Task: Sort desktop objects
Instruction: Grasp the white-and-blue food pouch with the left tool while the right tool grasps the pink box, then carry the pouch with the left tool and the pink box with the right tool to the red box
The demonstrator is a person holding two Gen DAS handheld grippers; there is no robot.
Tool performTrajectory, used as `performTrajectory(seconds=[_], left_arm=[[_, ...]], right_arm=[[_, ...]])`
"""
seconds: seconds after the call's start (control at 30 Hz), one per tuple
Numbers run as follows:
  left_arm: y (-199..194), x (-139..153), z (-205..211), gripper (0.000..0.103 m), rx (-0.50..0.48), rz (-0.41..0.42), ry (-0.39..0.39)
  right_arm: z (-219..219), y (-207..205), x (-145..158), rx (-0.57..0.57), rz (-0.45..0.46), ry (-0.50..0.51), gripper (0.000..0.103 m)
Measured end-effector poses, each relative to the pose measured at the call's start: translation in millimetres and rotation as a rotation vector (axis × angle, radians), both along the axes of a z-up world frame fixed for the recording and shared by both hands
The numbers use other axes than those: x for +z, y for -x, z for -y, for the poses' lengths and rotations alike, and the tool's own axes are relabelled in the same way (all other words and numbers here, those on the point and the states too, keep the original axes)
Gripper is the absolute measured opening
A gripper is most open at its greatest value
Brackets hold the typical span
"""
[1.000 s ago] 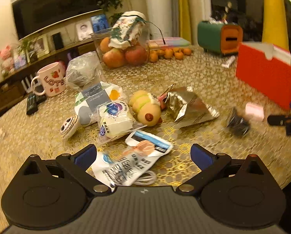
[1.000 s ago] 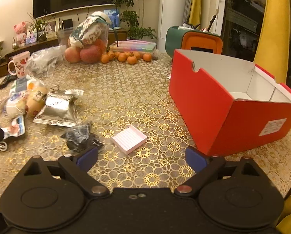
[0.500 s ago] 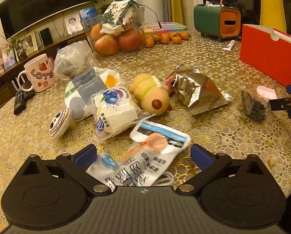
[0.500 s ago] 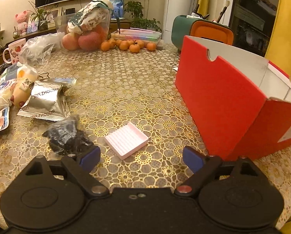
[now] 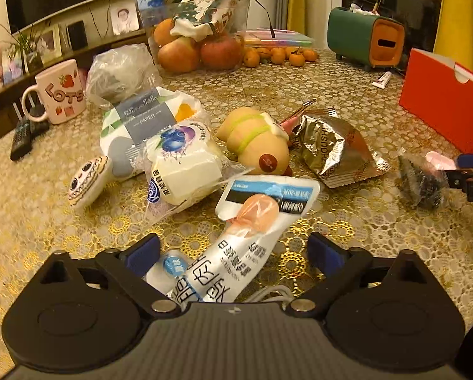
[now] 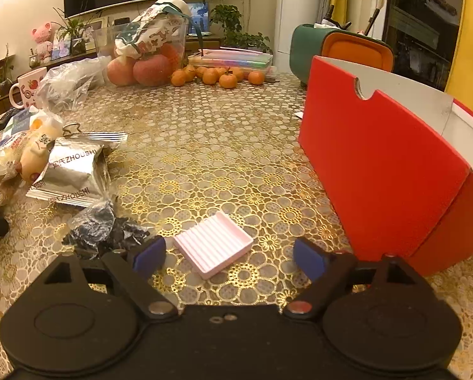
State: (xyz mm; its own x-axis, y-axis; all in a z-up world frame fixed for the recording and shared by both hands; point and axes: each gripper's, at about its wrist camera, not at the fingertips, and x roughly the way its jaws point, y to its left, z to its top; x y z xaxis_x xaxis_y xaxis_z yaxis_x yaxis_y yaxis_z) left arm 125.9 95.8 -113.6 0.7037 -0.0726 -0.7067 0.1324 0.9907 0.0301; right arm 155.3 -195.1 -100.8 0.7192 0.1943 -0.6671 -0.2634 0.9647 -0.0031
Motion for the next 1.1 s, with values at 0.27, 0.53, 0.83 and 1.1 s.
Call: performTrajectory(seconds=[0.27, 0.53, 0.83, 1.1], left_arm=[[5, 7, 7, 0.056, -0.012, 0.011, -0.005], [10, 14, 14, 0.039, -0.015, 0.029, -0.026], [14, 26, 21, 0.026, -0.018, 0.064, -0.049], [26, 40, 34, 0.020, -0.039, 0.073, -0.035]], right_arm=[[-2, 2, 2, 0.022, 0.004, -0.008, 0.070], [-1, 3, 4, 0.033, 0.002, -0.012, 0.053], [6, 7, 9, 0.019, 0.012, -0.018, 0.049], [15, 21, 24, 0.016, 0.024, -0.033, 0.049]])
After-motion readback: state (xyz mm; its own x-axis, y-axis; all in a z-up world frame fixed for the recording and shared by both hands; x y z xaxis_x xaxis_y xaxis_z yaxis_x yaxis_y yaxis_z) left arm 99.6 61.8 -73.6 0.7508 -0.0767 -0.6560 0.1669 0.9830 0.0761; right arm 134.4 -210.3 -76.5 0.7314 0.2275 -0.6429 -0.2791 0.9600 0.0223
